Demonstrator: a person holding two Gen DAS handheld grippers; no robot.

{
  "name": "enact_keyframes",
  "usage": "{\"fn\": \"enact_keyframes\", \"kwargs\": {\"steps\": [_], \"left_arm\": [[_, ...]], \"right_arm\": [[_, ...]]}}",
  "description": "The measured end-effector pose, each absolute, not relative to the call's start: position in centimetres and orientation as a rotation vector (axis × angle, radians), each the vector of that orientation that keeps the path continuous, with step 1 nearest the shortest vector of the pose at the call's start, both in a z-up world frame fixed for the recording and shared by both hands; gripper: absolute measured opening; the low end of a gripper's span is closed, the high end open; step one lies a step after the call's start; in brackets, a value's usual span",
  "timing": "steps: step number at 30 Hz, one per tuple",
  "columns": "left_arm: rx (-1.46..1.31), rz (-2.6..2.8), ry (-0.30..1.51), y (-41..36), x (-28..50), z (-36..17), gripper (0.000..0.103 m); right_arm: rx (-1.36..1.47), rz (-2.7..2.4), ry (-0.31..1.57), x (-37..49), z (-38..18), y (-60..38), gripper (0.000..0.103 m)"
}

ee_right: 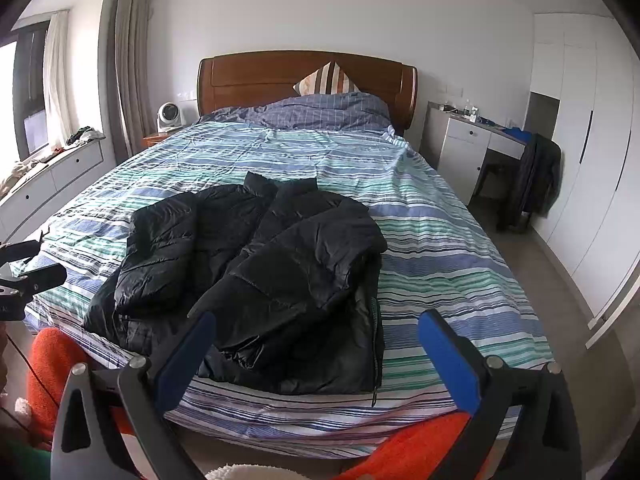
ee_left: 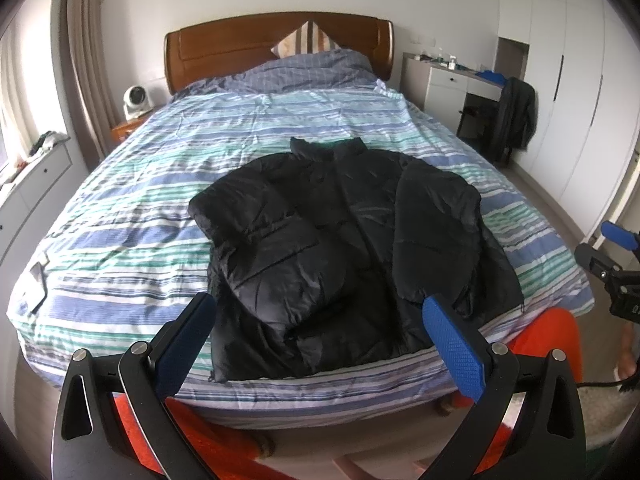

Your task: Fold large clothes

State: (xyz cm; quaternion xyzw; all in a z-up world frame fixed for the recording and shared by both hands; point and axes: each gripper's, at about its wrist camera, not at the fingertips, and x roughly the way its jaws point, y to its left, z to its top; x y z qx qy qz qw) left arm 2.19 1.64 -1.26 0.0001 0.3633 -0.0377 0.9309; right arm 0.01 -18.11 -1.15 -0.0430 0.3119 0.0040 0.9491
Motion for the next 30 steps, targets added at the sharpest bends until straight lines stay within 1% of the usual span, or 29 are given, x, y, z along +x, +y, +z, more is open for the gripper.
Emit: {"fn": "enact_keyframes", "kwargs": {"steps": [30], "left_arm": [[-0.001, -0.073, 0.727, 1.77, 1.48, -0.69, 0.103]], "right_arm": [[-0.098, 0.024, 0.625, -0.55, -0.59, -17.76, 0.103]]}}
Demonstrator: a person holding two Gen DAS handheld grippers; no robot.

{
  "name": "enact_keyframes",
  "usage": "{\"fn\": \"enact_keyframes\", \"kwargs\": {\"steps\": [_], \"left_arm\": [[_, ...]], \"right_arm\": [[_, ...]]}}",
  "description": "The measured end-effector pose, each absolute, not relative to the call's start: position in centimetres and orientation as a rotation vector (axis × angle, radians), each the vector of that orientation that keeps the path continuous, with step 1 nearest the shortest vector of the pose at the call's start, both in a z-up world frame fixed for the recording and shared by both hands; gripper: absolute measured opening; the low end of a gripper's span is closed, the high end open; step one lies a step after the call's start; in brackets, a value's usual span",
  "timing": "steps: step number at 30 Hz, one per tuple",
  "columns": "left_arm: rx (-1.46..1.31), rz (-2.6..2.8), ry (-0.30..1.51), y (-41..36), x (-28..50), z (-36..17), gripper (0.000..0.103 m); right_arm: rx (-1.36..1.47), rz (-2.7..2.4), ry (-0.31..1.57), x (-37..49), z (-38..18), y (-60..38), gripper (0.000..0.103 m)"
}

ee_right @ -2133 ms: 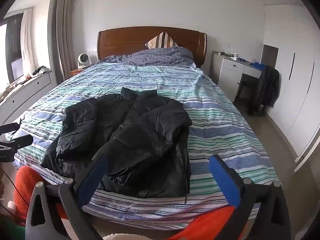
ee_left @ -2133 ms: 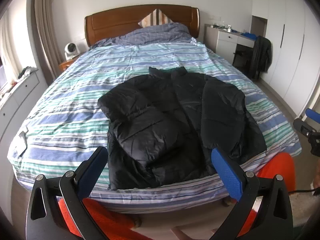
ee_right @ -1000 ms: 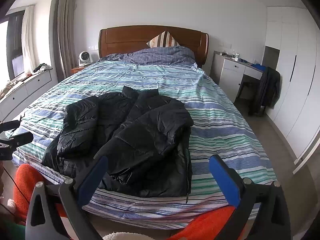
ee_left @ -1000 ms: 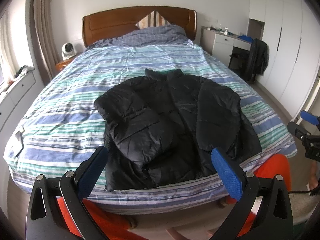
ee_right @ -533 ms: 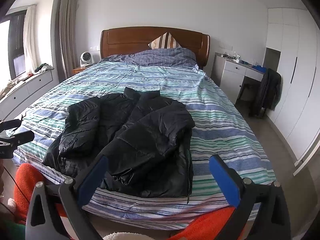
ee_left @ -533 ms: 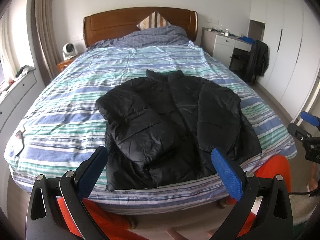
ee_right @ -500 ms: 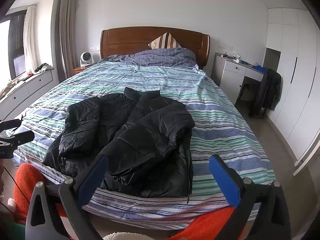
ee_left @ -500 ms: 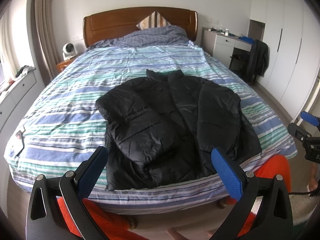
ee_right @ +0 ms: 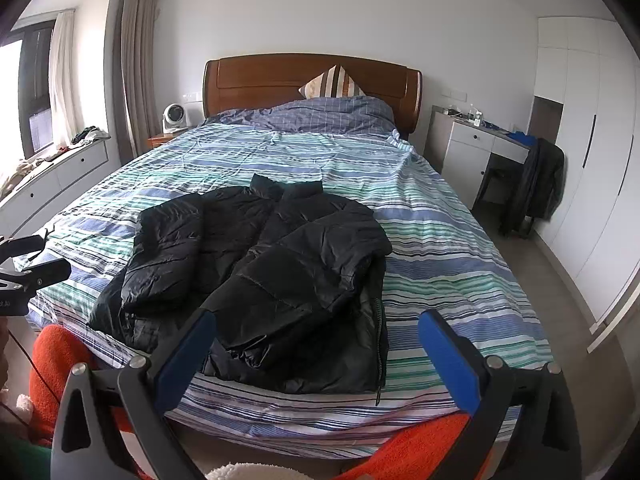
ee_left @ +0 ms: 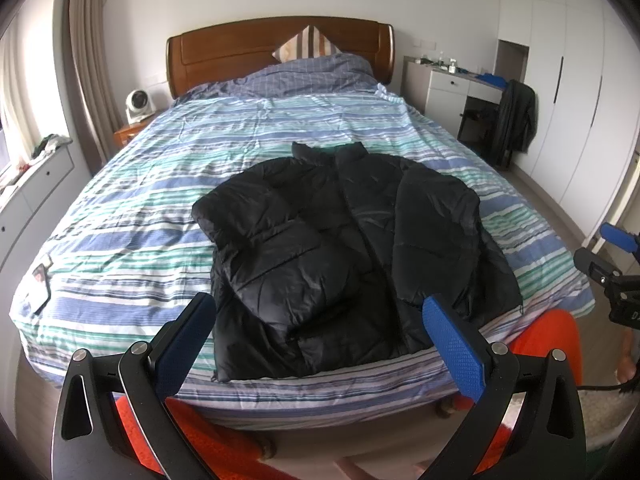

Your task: Fold large clothes

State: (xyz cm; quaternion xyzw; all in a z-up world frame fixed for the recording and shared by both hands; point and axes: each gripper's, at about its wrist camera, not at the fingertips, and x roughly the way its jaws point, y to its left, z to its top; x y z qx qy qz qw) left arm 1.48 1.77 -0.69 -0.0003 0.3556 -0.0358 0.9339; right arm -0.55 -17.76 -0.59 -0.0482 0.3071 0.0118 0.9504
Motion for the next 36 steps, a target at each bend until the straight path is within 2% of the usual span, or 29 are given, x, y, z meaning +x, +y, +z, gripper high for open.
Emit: {"fn": "enact_keyframes", "kwargs": {"steps": [36], "left_arm": [[0.009, -0.073, 0.747, 1.57, 1.77, -1.12, 0.103]], "right_arm": [[-0.11, 0.058, 0.642, -0.16, -1.33, -16.77, 0.103]]}}
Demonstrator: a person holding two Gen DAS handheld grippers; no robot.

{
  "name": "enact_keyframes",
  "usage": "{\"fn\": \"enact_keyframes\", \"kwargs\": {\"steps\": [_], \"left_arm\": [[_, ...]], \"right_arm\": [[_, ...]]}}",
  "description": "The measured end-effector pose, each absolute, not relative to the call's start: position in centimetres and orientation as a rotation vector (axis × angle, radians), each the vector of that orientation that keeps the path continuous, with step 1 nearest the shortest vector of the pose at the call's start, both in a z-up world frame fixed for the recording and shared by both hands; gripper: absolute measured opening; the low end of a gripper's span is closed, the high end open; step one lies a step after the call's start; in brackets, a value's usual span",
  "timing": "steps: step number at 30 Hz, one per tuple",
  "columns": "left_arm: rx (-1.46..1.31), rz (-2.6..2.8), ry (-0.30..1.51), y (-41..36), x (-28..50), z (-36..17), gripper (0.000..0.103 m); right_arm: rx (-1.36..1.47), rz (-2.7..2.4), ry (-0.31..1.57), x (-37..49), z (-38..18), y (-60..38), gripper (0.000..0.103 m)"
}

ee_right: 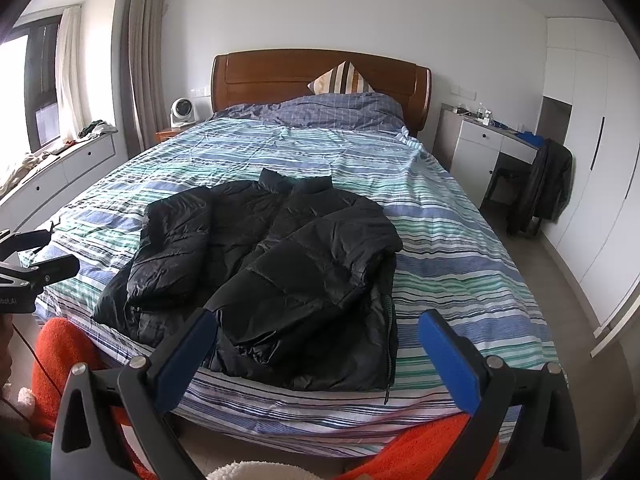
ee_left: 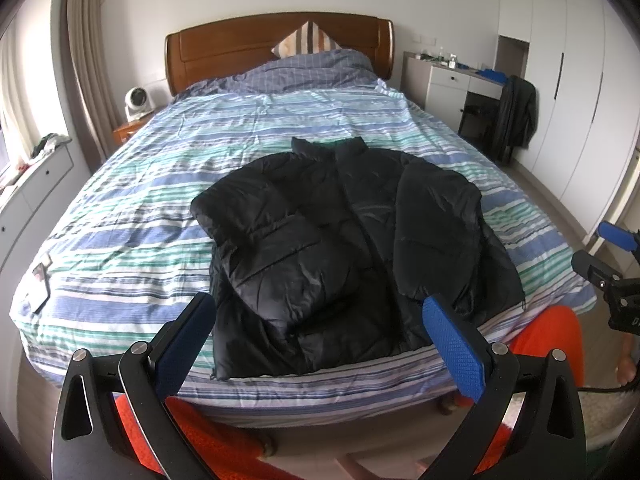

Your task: Fold large clothes

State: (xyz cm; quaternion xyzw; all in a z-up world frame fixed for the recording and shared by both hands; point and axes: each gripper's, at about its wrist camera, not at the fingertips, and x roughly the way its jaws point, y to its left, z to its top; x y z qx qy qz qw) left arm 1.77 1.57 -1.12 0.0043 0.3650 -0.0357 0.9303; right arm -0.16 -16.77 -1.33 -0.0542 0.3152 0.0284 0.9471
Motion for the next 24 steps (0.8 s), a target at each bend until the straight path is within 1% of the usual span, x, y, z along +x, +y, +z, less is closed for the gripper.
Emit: {"fn": "enact_keyframes", "kwargs": {"steps": [24], "left_arm": [[-0.002, -0.049, 0.756, 2.4, 2.0, -1.7, 0.103]], "right_arm": [[-0.12, 0.082, 0.628, 0.8, -1.9, -17.3, 0.103]]}}
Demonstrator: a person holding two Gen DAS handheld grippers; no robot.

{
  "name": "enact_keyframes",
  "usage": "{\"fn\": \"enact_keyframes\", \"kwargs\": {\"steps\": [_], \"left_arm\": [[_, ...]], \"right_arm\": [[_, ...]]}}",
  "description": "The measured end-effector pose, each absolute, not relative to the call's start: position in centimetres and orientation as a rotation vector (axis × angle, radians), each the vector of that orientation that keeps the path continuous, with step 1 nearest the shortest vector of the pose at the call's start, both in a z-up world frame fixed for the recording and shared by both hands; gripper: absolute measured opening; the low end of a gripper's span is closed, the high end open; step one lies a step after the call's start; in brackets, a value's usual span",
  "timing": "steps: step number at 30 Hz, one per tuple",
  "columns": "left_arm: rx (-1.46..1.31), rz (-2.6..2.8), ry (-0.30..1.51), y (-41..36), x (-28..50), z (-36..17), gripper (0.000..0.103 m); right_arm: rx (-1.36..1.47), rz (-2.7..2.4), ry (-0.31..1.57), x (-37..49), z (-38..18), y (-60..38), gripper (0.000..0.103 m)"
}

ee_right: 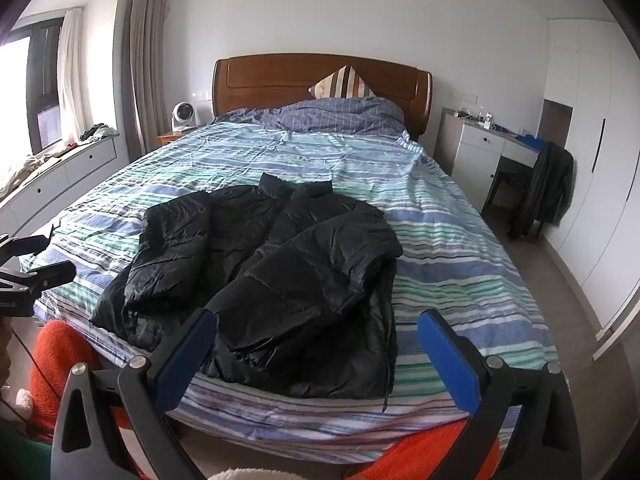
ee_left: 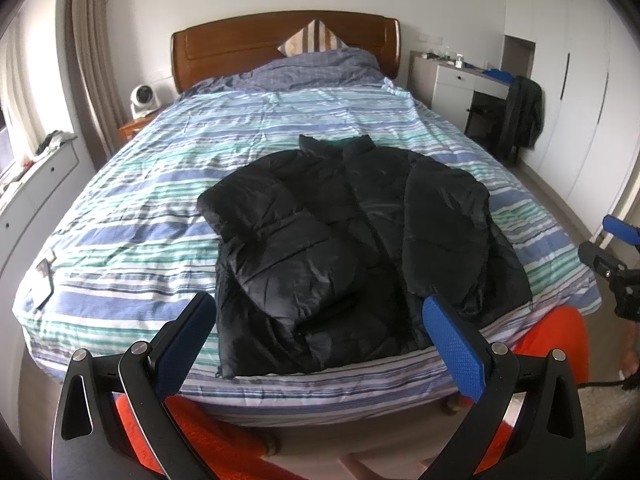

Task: Fold large clothes
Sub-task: 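Grasp a jacket sleeve with the right gripper and pull it outward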

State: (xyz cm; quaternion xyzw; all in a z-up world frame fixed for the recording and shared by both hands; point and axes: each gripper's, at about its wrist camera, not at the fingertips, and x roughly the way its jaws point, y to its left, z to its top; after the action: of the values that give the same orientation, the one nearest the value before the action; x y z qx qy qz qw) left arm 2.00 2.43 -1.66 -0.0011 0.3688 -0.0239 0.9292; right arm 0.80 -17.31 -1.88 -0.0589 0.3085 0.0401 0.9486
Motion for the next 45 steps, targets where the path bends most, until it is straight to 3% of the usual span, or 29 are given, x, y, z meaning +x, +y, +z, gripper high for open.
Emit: {"fn": "enact_keyframes", "kwargs": {"steps": [16, 17, 18, 20, 21, 22, 30, 34, 38, 45], "left_arm": [[-0.012, -0.008, 0.778, 3.3, 1.6, -2.5, 0.103], [-0.014, 0.001, 0.783, 3.6, 1.6, -2.7, 0.103], [-0.015, 0.006, 0.788, 3.7, 1.6, -2.9, 0.103], [-0.021, 0.016, 0.799, 4.1, 1.8, -3.2, 0.103], [-0.029, 0.019, 0.803, 4.4, 1.9, -3.4, 0.103], [-0.038, 0.02, 0.806, 4.6, 2.1, -3.5, 0.103], [-0.026, -0.021, 0.82, 3.2, 3.0, -4.1, 0.103], [-0.012, -0.019, 0.825, 2.9, 2.8, -4.1, 0.103], [-0.015, -0.012, 0.824, 2.8, 2.8, -4.0, 0.103], [0.037, 0.002, 0.82, 2.3, 2.7, -3.6, 0.103]], "right_arm": [[-0.564, 0.414, 0.84, 12.7, -17.3, -7.7, 0.099], [-0.555, 0.416, 0.86, 13.2, -17.9, -8.0, 0.091], [-0.521, 0.435, 0.88, 13.4, -17.9, -8.5, 0.069], [-0.399, 0.476, 0.876, 13.1, -16.2, -9.9, 0.042], [-0.365, 0.457, 0.841, 12.5, -14.5, -10.8, 0.017], [-0.347, 0.431, 0.812, 12.1, -13.2, -11.6, 0.015], [-0.135, 0.042, 0.514, 9.7, 1.7, -28.1, 0.012], [-0.126, -0.188, 0.481, 9.5, 4.4, -36.7, 0.012], [-0.049, -0.358, 0.572, 10.9, 2.2, -45.6, 0.012], [0.193, -0.477, 0.806, 12.2, -10.0, -55.5, 0.012]]}}
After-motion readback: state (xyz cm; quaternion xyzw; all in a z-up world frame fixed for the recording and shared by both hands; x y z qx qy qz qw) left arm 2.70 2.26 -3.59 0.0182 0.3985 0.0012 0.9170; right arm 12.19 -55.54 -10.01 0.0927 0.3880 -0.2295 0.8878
